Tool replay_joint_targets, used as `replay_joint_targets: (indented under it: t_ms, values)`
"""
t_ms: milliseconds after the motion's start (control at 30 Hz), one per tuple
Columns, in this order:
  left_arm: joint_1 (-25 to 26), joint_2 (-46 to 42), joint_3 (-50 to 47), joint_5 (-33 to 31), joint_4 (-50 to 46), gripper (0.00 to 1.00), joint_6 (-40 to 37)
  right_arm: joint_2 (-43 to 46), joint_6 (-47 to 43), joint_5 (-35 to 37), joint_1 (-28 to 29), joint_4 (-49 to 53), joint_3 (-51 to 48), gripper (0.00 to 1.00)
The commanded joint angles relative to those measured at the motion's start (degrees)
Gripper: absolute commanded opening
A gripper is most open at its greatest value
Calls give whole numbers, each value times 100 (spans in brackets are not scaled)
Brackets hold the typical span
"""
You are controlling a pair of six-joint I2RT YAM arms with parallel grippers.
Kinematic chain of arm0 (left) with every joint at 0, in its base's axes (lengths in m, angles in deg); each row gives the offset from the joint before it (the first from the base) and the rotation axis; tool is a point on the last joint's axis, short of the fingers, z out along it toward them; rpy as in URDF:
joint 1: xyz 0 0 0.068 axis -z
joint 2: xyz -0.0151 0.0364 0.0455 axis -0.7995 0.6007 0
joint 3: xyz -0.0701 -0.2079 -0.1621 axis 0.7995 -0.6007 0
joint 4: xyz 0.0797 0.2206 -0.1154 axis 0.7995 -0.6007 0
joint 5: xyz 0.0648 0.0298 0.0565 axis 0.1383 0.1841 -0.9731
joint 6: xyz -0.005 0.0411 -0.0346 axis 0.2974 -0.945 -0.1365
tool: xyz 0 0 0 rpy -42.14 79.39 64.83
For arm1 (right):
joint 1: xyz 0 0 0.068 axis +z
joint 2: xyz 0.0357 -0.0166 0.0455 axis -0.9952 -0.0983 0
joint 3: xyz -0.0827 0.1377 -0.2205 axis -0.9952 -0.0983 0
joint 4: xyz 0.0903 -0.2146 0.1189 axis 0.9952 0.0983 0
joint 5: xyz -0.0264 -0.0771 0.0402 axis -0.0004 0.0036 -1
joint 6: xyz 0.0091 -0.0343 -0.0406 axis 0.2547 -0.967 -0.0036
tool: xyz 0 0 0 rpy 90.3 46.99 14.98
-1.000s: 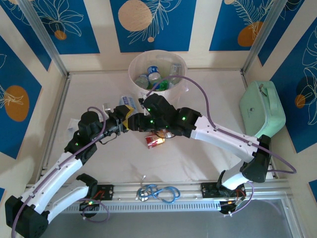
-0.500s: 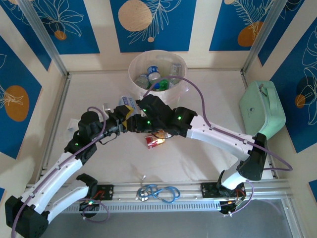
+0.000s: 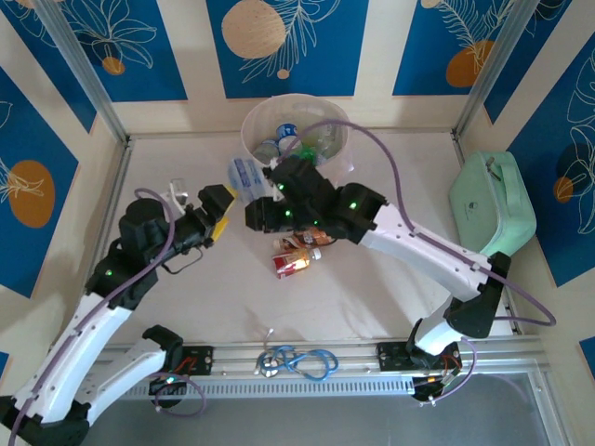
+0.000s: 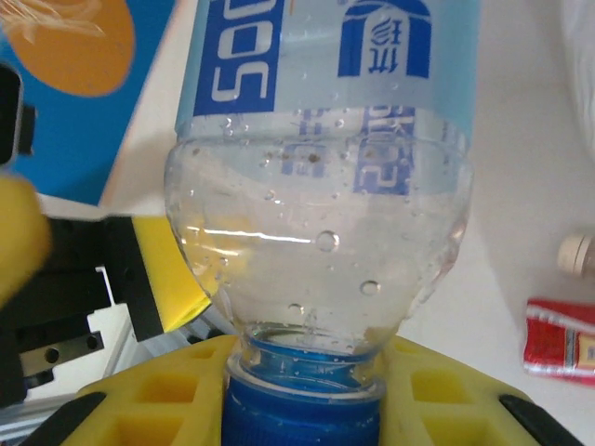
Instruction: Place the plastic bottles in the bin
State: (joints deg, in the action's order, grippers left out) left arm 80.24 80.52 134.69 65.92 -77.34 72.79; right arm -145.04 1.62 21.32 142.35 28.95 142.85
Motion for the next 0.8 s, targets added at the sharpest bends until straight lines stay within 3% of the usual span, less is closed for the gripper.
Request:
replay_joint_targets:
  t_ms: [0, 367, 633, 767]
  values:
    - [-61, -142, 330, -674, -1202, 100, -1011, 27, -639, 7, -247, 315, 605, 25]
    - [-79, -343, -135, -460, -1141, 100, -1192, -674, -1076, -948, -1659, 611, 1797, 25]
    - [-88, -334, -229, -418, -1270, 100, -1345, -1471, -1499, -1106, -2121, 1140, 2533, 26]
    - [-105, -293, -218, -436, -1295, 100, -1422, -1883, -1732, -1059, -2118, 1458, 2929, 33]
